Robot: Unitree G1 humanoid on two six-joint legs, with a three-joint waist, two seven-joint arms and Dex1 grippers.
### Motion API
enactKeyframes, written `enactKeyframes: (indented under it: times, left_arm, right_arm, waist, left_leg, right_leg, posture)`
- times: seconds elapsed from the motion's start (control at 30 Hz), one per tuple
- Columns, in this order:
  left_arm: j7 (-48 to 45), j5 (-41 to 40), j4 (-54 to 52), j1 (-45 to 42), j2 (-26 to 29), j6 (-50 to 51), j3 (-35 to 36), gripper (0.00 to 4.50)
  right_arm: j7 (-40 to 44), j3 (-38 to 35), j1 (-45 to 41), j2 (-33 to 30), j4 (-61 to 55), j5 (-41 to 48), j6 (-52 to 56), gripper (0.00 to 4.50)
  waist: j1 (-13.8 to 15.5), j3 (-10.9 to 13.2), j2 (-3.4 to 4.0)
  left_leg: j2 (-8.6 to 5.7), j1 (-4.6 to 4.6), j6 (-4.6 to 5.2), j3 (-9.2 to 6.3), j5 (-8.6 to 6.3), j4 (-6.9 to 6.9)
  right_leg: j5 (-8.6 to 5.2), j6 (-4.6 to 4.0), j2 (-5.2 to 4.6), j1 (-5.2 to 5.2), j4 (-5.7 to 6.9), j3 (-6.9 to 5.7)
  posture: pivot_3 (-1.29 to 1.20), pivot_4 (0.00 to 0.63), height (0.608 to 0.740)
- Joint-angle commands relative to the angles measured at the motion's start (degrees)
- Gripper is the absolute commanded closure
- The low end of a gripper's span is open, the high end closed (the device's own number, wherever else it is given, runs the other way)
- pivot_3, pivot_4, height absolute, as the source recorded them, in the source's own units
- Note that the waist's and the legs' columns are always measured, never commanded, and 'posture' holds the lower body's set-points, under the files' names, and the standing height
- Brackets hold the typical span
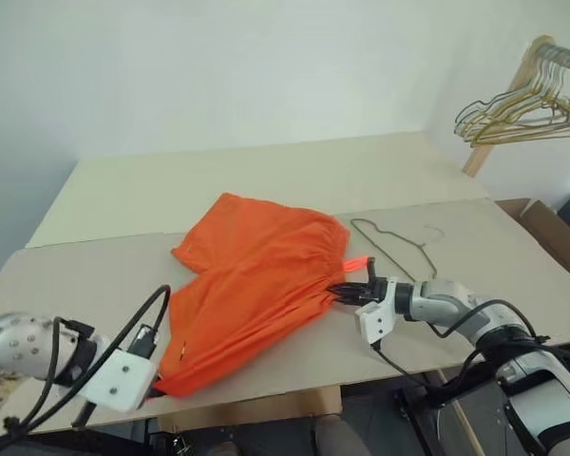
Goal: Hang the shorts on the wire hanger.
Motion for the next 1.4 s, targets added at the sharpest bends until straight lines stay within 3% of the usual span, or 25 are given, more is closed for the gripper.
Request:
enactKeyframes:
  times: [0.03,0.17,0.3,0.6,0.7,0.8,1.0,1.17,1.23,1.3,1.37,1.4]
  left_arm:
    - [0.3,1.0,-4.8,1.8,-1.1,4.8,3.0,4.5]
    - [0.5,2.0,-6.8,2.7,-2.5,7.1,3.2,4.5]
    - [-1.7,1.8,-7.0,3.9,-3.5,6.7,6.3,4.5]
    - [-3.5,3.3,-8.1,5.2,-5.8,4.7,7.6,4.5]
    - [-5.1,2.7,-8.8,6.2,-6.4,4.8,9.1,4.5]
    - [-7.2,-3.3,-8.8,5.6,-7.9,5.9,12.0,3.83]
    - [-8.4,-12.5,-10.7,3.6,-9.2,12.8,15.5,1.88]
    - [-17.5,-17.3,-8.4,6.9,-7.9,16.2,24.8,0.2]
    - [-18.4,-19.7,-6.3,7.3,-6.7,16.9,28.2,0.04]
    - [-10.2,-25.8,-3.7,-1.6,-7.2,22.3,28.0,0.04]
    - [-4.4,-30.3,-3.0,-7.9,-7.4,27.5,26.9,0.04]
    - [-1.7,-30.8,-0.1,-14.1,-7.4,29.1,21.7,0.04]
  right_arm:
    - [-0.1,-1.8,0.2,-4.1,0.0,1.0,-1.8,4.49]
    - [3.5,-1.5,4.2,-8.0,-4.5,5.9,-4.2,4.49]
    - [10.5,-0.2,10.6,-13.9,-13.5,14.6,-4.3,3.21]
    - [18.7,-2.0,20.5,-20.2,-26.5,22.6,4.1,0.08]
    - [20.3,-4.2,23.3,-21.5,-30.2,25.6,7.9,0.02]
    - [20.6,-7.6,26.6,-22.6,-33.0,28.0,11.0,0.0]
    - [21.3,-12.4,30.8,-23.5,-34.0,29.3,13.3,0.0]
    - [23.2,-18.4,37.5,-25.7,-38.1,35.7,18.5,0.0]
    - [24.6,-22.6,42.3,-27.1,-41.4,42.2,24.9,0.0]
    - [23.6,-31.7,48.4,-27.3,-47.8,54.6,42.1,0.0]
    - [22.4,-37.6,51.3,-26.8,-52.2,60.1,53.7,0.0]
    - [21.7,-39.5,51.7,-26.4,-53.6,61.6,58.7,0.0]
  waist:
    - [1.0,0.1,0.06]
    - [2.6,0.3,0.06]
    - [3.1,0.5,0.1]
    - [2.9,0.5,0.05]
    - [3.1,0.5,0.02]
    - [3.5,0.5,0.02]
    - [4.3,0.5,0.02]
    - [4.4,0.5,0.01]
    - [4.7,0.6,-0.05]
    - [5.6,0.7,-0.04]
    - [6.1,0.7,-0.05]
    - [6.2,0.7,-0.06]
  left_leg:
    - [-0.01,0.02,0.0,0.05,0.0,0.0]
    - [0.02,0.05,0.0,0.32,-0.01,0.0]
    - [0.09,0.03,0.02,0.49,-0.02,0.0]
    - [0.35,0.22,0.14,0.83,-0.11,0.0]
    - [0.37,0.19,0.11,0.84,-0.14,0.0]
    - [0.38,0.09,0.11,0.84,-0.17,0.0]
    - [0.41,0.14,0.1,0.93,-0.17,0.04]
    - [0.48,-0.02,0.07,0.93,-0.19,0.04]
    - [0.48,0.0,0.07,0.94,-0.19,0.05]
    - [0.51,0.03,0.06,0.95,-0.2,0.06]
    - [0.55,0.02,0.06,0.9,-0.2,0.11]
    - [0.58,0.04,0.06,0.89,-0.2,0.11]
  right_leg:
    - [0.0,-0.01,0.0,0.02,0.0,-0.01]
    - [-0.03,-0.07,0.01,0.05,-0.04,-0.06]
    - [-0.03,-0.12,0.03,0.05,-0.08,-0.03]
    - [0.0,-0.25,0.23,0.19,-0.16,0.14]
    - [0.01,-0.25,0.23,0.18,-0.22,0.14]
    - [0.01,-0.25,0.23,0.1,-0.24,0.13]
    - [0.0,-0.23,0.24,0.12,-0.25,0.13]
    - [-0.01,-0.25,0.35,-0.02,-0.27,0.13]
    - [-0.01,-0.25,0.35,0.02,-0.28,0.12]
    - [-0.04,-0.25,0.37,0.07,-0.29,0.13]
    - [-0.2,0.03,0.41,0.12,-0.29,0.11]
    - [-0.22,0.08,0.44,0.12,-0.31,0.11]
  posture:
    - [-0.07,0.081,0.74]
    - [-0.07,0.082,0.74]
    - [-0.08,0.08,0.74]
    - [-0.12,0.074,0.74]
    - [-0.12,0.068,0.74]
    - [-0.12,0.065,0.74]
    - [-0.11,0.061,0.74]
    - [-0.1,0.06,0.74]
    - [-0.08,0.068,0.74]
    - [-0.08,0.068,0.74]
    - [-0.09,0.067,0.74]
    - [-0.09,0.069,0.74]
